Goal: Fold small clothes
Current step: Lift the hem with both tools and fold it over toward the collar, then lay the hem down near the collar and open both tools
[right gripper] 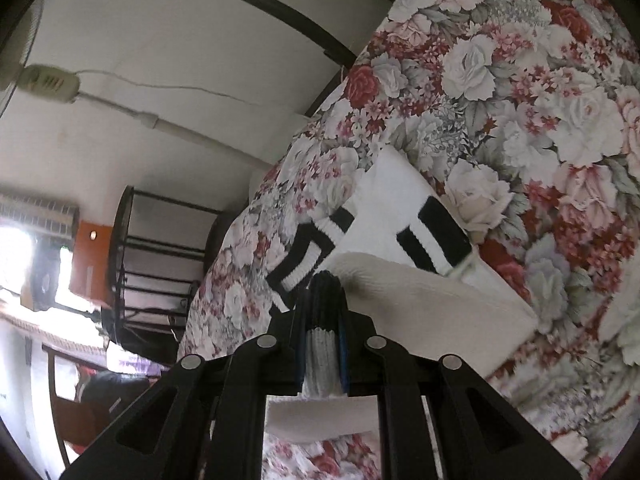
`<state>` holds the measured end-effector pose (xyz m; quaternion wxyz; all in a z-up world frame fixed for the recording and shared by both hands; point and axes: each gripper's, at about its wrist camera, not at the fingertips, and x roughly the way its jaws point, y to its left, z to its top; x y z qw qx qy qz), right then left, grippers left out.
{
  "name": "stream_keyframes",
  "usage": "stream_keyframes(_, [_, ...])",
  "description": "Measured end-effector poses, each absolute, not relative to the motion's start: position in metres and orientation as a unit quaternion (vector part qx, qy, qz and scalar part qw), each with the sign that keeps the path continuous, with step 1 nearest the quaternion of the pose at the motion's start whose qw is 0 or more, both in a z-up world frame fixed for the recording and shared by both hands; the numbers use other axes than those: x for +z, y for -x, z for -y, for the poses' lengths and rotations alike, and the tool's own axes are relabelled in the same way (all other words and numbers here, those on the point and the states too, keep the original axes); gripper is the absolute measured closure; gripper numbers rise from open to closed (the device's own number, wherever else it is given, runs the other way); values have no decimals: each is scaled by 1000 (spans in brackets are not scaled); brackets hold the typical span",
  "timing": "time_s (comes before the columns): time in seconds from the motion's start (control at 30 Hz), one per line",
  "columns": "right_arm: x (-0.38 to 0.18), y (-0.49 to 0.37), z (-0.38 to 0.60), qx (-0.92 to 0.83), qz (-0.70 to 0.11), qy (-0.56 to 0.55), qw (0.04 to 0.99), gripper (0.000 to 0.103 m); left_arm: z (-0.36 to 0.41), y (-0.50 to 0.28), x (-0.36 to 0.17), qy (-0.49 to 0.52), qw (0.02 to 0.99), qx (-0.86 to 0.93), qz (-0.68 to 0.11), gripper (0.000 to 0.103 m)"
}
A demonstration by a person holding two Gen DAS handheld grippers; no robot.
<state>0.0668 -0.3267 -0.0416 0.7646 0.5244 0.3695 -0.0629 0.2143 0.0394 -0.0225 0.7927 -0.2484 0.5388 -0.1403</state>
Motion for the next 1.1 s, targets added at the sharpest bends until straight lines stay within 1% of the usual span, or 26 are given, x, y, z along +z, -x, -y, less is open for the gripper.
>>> stream_keyframes(0.13, [-52, -94, 330, -72, -368, -536, 756, 90, -36, -238, -29, 256, 791, -130, -541, 92])
stream_keyframes(0.4, [-74, -142, 330, -75, -382, -523, 759, 90, -39, -281, -53, 272, 785, -108, -546, 92])
stream_keyframes(0.63, [-113, -170, 341, -75, -395, -525, 750, 89, -27, -307, -84, 240, 789, -94, -557, 92])
stream_keyframes(0.77, [-126, -185, 346, -55, -393, -518, 758, 82, -30, -315, -104, 241, 786, -83, -563, 92])
stream_keyframes(0.83, [-132, -187, 348, -44, -391, -523, 756, 68, -29, -317, -108, 231, 789, -78, -564, 88])
stream_keyframes(0.87, [-136, -186, 349, -40, -389, -533, 750, 57, -29, -316, -108, 226, 790, -77, -564, 88])
stream_keyframes(0.9, [-137, -185, 351, -39, -386, -541, 746, 54, -29, -316, -107, 224, 792, -77, -562, 86])
stream_keyframes(0.97, [-134, -180, 356, -35, -374, -554, 743, 51, -30, -315, -99, 226, 798, -81, -553, 84])
stream_keyframes(1.0, [-128, -177, 357, -40, -367, -549, 750, 47, -32, -313, -93, 230, 802, -86, -545, 81])
stream_keyframes(1.03, [-123, -175, 358, -45, -360, -545, 756, 44, -34, -311, -86, 238, 804, -96, -536, 74])
stream_keyframes(1.07, [-116, -172, 359, -51, -352, -538, 764, 42, -35, -310, -82, 244, 806, -101, -530, 71])
stream_keyframes(1.1, [-110, -168, 361, -58, -344, -533, 771, 42, -38, -307, -75, 248, 813, -99, -517, 57])
